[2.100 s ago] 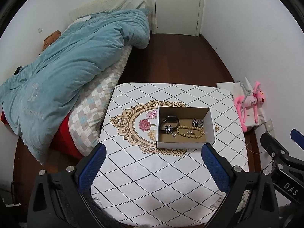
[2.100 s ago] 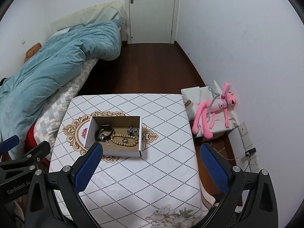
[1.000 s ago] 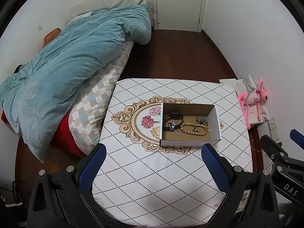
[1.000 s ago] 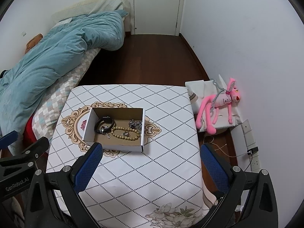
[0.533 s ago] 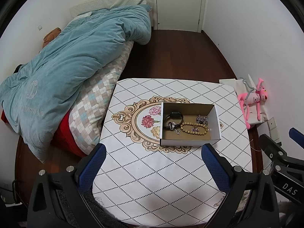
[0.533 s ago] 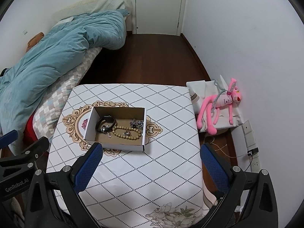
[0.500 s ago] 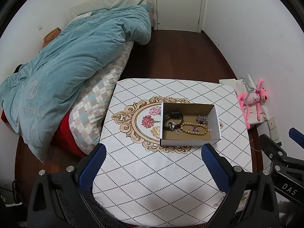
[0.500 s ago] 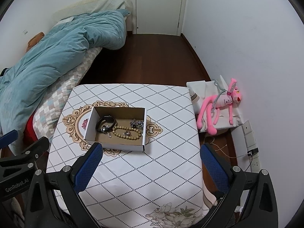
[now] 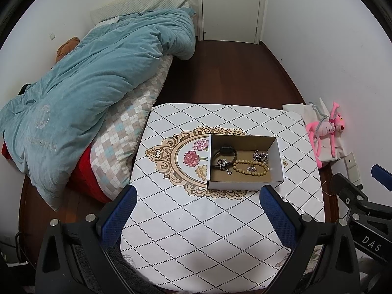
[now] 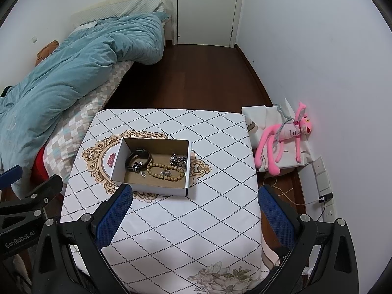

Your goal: Organize jewelry

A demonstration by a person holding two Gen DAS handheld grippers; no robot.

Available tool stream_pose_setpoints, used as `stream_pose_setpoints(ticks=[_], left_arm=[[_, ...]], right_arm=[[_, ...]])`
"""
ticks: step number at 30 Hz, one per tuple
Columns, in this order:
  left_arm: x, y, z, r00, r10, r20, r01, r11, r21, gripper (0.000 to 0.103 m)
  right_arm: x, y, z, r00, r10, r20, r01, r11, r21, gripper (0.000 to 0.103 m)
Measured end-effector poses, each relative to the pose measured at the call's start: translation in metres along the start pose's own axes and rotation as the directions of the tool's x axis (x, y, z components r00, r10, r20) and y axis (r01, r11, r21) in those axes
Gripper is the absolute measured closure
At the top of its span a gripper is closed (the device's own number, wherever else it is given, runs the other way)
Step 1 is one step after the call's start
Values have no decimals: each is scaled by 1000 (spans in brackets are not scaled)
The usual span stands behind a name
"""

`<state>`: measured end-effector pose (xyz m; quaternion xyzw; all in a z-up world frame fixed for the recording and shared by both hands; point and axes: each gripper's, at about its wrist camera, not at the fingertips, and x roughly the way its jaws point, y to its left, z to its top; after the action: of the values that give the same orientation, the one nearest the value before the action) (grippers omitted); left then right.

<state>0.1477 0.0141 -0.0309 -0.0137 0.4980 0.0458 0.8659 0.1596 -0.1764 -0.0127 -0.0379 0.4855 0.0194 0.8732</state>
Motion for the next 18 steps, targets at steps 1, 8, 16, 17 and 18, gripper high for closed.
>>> stream_pose_setpoints(ticks=[1, 8, 16, 17, 18], left_arm=[[0, 0, 0, 1000, 1, 1, -1, 1000, 0, 1], [0, -1, 0, 1000, 2, 1, -2, 1000, 0, 1], [-1, -1, 1, 1000, 3, 1, -3, 1000, 1, 1], [-1, -1, 1, 1000, 2, 1, -2, 1000, 1, 1], [-2, 0, 1, 1000, 2, 2, -2, 1000, 0, 1]], right_arm=[[-1, 0, 0, 1000, 0, 1, 0, 1000, 0, 0], [0, 0, 0, 1000, 0, 0, 0, 1000, 0, 0], [-1, 1, 0, 1000, -1, 0, 1, 1000, 1, 0], [-1, 0, 0, 1000, 0, 0, 0, 1000, 1, 0], [0, 0, 0, 1000, -2, 1, 2, 1000, 0, 0]])
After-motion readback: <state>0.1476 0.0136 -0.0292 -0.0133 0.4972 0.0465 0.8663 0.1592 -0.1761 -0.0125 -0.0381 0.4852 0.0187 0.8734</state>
